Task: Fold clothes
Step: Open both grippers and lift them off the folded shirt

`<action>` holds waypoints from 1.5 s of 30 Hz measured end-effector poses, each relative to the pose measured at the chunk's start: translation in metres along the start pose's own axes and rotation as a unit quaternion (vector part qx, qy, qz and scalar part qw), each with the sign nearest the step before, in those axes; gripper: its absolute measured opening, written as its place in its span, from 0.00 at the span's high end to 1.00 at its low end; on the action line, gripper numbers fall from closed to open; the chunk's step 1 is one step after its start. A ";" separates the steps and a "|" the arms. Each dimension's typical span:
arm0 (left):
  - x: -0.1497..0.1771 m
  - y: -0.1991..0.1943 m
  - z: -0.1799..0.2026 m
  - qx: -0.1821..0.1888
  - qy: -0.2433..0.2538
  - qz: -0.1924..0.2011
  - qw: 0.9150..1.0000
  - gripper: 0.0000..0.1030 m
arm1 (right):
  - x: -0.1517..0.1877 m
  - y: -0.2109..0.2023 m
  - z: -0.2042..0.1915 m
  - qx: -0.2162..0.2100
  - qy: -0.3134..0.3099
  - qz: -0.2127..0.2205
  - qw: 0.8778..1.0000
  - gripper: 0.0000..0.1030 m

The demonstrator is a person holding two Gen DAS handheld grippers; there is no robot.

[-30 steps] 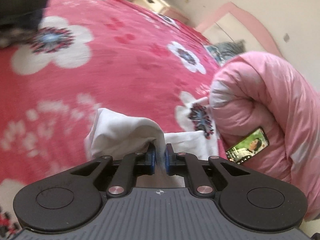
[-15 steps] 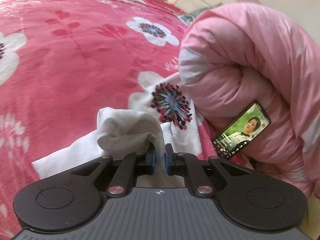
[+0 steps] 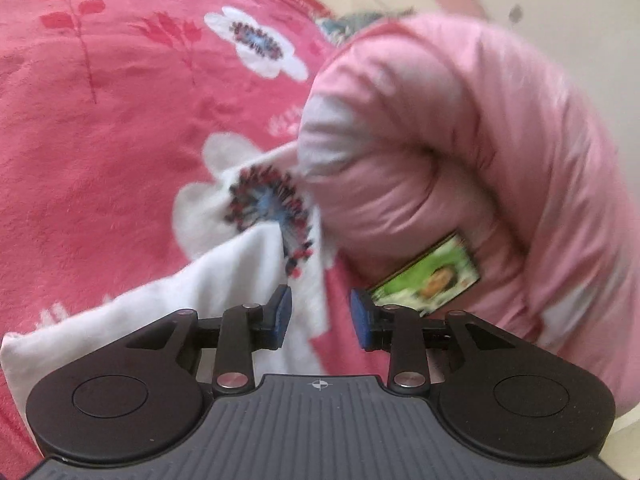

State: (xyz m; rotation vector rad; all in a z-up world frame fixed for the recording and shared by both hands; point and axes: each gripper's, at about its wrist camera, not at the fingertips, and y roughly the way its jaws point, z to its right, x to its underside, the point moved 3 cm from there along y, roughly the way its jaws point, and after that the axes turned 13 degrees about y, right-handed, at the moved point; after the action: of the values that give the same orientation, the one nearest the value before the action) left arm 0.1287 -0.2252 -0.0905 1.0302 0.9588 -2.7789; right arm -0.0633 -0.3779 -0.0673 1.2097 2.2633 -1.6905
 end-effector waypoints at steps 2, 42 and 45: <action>-0.003 -0.009 -0.004 0.000 -0.006 0.011 1.000 0.69 | -0.001 0.003 0.005 0.003 0.017 -0.010 1.000 0.95; 0.031 -0.044 -0.062 -0.165 0.136 -0.009 0.977 0.64 | -0.117 0.077 -0.055 -0.123 -0.173 -0.056 0.976 0.72; 0.028 -0.055 -0.059 -0.162 0.124 0.002 0.979 0.63 | -0.114 0.038 -0.054 -0.169 -0.182 -0.098 0.964 0.66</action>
State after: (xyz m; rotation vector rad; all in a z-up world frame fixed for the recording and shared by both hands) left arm 0.1284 -0.1428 -0.1124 1.3349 1.3786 -2.4109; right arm 0.0591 -0.3917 -0.0208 0.5686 2.3573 -1.3590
